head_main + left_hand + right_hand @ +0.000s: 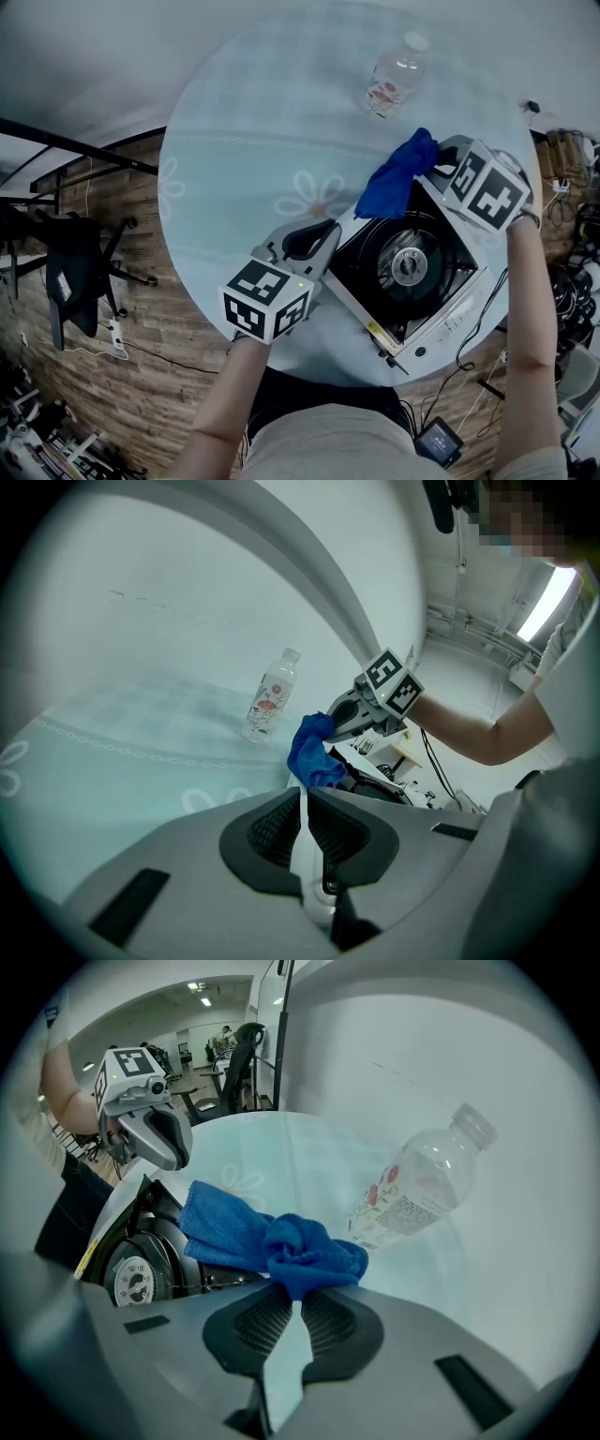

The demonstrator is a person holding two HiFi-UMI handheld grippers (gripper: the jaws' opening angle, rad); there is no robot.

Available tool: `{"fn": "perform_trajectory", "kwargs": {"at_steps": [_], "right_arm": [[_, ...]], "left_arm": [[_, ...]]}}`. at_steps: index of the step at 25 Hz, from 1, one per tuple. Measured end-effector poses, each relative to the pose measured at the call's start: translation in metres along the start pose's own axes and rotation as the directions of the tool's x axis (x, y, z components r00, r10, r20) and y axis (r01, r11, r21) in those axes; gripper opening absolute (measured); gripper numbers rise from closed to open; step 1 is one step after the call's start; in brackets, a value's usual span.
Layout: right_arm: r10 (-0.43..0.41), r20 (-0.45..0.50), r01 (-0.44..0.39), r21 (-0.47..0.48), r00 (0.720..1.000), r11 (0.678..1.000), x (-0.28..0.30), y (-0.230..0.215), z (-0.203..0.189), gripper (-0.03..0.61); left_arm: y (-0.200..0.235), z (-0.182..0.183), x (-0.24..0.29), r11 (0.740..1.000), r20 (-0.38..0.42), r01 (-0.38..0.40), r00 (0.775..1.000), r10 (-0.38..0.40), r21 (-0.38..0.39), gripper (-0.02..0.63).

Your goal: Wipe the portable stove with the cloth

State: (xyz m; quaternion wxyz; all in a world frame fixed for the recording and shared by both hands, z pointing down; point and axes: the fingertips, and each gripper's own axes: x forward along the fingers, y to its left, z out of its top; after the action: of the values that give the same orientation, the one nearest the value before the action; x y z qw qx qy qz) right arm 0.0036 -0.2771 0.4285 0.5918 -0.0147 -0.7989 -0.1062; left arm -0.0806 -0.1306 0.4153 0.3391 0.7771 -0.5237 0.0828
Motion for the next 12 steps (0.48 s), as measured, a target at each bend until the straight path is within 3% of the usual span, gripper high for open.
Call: {"fn": "perform_trajectory", "kwargs": {"at_steps": [12], "right_arm": [[-0.191,0.028,0.185,0.15,0.981,0.971,-0.009,-0.025,-0.024,0.044]], "left_arm": [[-0.002,0.004,-0.003,1.0,0.005,-0.002,1.0,0.002,0.016,0.038]]}}
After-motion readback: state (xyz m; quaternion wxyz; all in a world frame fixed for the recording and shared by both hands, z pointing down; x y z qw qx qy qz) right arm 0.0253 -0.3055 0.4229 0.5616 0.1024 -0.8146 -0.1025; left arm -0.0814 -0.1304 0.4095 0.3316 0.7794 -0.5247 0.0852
